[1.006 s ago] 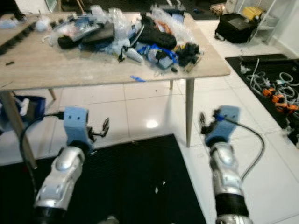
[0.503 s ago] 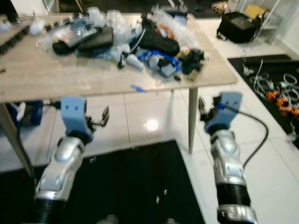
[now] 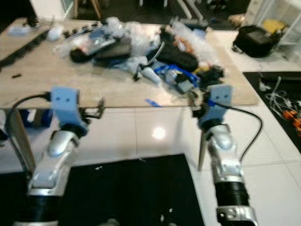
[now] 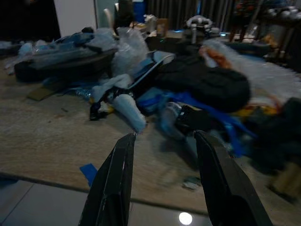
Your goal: Picking trash to rubbish bin
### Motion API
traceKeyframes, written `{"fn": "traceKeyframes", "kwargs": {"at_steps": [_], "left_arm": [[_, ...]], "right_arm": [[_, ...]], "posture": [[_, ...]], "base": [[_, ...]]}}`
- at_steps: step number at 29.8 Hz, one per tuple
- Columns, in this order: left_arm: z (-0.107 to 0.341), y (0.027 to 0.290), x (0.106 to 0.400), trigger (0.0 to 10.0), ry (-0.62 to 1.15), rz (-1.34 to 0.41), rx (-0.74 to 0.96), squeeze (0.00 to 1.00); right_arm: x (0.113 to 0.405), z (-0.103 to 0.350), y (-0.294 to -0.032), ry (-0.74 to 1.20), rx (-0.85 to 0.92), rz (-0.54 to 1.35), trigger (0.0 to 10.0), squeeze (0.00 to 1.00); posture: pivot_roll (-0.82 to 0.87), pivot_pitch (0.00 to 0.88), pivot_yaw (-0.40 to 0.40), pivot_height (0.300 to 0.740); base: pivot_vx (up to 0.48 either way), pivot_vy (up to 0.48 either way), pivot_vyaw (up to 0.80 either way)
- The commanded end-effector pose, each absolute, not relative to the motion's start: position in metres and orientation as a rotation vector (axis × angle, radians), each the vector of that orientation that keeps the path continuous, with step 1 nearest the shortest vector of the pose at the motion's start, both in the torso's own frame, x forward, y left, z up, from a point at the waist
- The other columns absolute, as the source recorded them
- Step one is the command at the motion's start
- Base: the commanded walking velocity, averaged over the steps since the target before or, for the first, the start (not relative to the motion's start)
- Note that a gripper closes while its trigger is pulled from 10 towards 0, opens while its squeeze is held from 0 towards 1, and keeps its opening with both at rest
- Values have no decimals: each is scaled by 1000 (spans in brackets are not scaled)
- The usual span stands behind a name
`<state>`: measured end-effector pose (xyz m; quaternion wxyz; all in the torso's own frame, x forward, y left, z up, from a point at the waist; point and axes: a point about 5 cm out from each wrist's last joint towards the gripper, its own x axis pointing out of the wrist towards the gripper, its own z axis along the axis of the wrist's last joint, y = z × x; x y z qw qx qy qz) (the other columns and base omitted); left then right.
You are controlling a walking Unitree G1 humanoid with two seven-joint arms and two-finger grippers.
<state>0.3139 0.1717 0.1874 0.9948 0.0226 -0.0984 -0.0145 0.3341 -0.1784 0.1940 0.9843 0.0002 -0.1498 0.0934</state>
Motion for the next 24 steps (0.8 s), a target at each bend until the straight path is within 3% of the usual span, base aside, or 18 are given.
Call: {"fn": "traceKeyframes", "kwargs": {"at_steps": [1, 6, 15, 21, 24], "left_arm": [[184, 164, 312, 10000, -182, -59, 36, 0], [183, 155, 307, 10000, -169, -99, 25, 0], [183, 151, 306, 10000, -166, -125, 28, 0], [182, 148, 306, 10000, -163, -139, 32, 0], [183, 148, 305, 10000, -162, -139, 33, 0]], "right_arm": [[330, 187, -188, -272, -8, 155, 10000, 0], [330, 184, -201, -244, -152, 58, 10000, 0], [331, 192, -215, -262, -154, -22, 10000, 0], [331, 191, -212, -241, -127, -9, 10000, 0], [330, 191, -207, -256, -149, 6, 10000, 0]], "posture": [[-14, 134, -57, 740], [-15, 140, -56, 740], [-19, 142, -56, 740], [-16, 142, -57, 740], [-16, 142, -57, 740]], "base": [[311, 0, 0], [309, 0, 0], [309, 0, 0], [309, 0, -793], [304, 0, 0]]}}
